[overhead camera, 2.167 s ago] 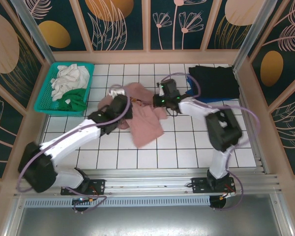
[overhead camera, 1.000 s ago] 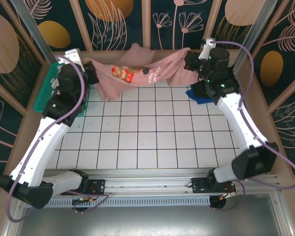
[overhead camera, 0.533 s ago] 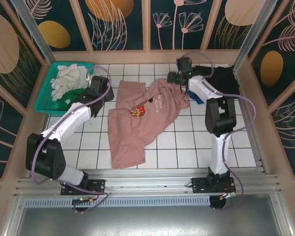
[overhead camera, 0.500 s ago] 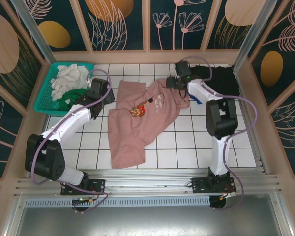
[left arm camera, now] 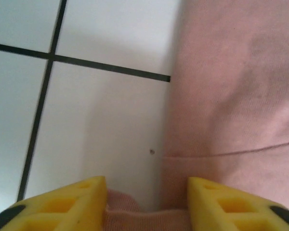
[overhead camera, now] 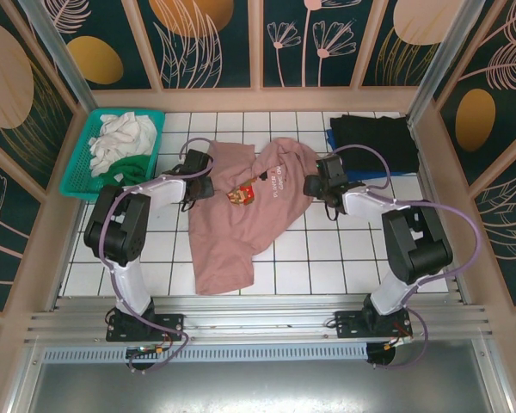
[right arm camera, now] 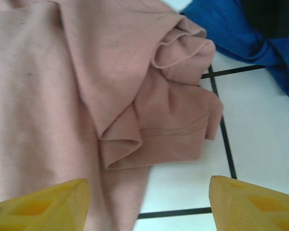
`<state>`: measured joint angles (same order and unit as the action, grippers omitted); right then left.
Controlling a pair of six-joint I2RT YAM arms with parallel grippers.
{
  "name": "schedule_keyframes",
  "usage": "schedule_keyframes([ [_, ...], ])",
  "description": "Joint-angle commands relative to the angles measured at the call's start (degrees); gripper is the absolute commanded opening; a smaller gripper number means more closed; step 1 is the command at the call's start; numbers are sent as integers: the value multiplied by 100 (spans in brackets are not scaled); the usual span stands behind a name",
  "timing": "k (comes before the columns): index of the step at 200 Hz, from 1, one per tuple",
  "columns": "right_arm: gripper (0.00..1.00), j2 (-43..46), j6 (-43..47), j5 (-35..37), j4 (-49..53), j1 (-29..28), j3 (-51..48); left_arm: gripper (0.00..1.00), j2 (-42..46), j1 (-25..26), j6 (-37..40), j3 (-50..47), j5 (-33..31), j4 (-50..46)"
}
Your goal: Fold and stack the t-shirts
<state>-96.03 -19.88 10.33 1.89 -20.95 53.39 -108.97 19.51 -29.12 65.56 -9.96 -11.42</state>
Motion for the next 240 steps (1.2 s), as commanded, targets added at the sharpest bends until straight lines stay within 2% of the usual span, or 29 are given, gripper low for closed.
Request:
schedule_keyframes([
  [1, 65, -227, 101, 622, -45, 187, 489, 33, -154, -7, 25, 217, 18, 185],
  [19, 67, -511, 388, 1285, 376, 183, 1116, 19, -146, -1, 90, 73, -6, 270],
  [42, 71, -1223, 746, 1950, 830, 375, 2002, 11, -101, -1, 93, -39, -123, 260],
  [95, 72, -2992, 1077, 1627, 1625, 953, 3956, 1, 160, -235, 166, -165, 26, 276],
  [132, 70, -3651, 1132, 1749, 2026, 1226, 4657, 0, 437, -464, 197, -444, 11, 290],
  [165, 67, -3772, 1077, 1537, 2048, 1472, 4830, 0, 547, -522, 166, -557, -15, 266],
  [198, 67, -3603, 1041, 1274, 2113, 1471, 4913, 0, 712, -529, 130, -612, -174, 153],
  [222, 68, -2992, 947, 1169, 2178, 1293, 4704, 0, 985, -609, 29, -746, -220, 92],
  [240, 70, -2057, 890, 1043, 1868, 1025, 3981, 0, 1378, -636, -48, -927, -216, 138],
])
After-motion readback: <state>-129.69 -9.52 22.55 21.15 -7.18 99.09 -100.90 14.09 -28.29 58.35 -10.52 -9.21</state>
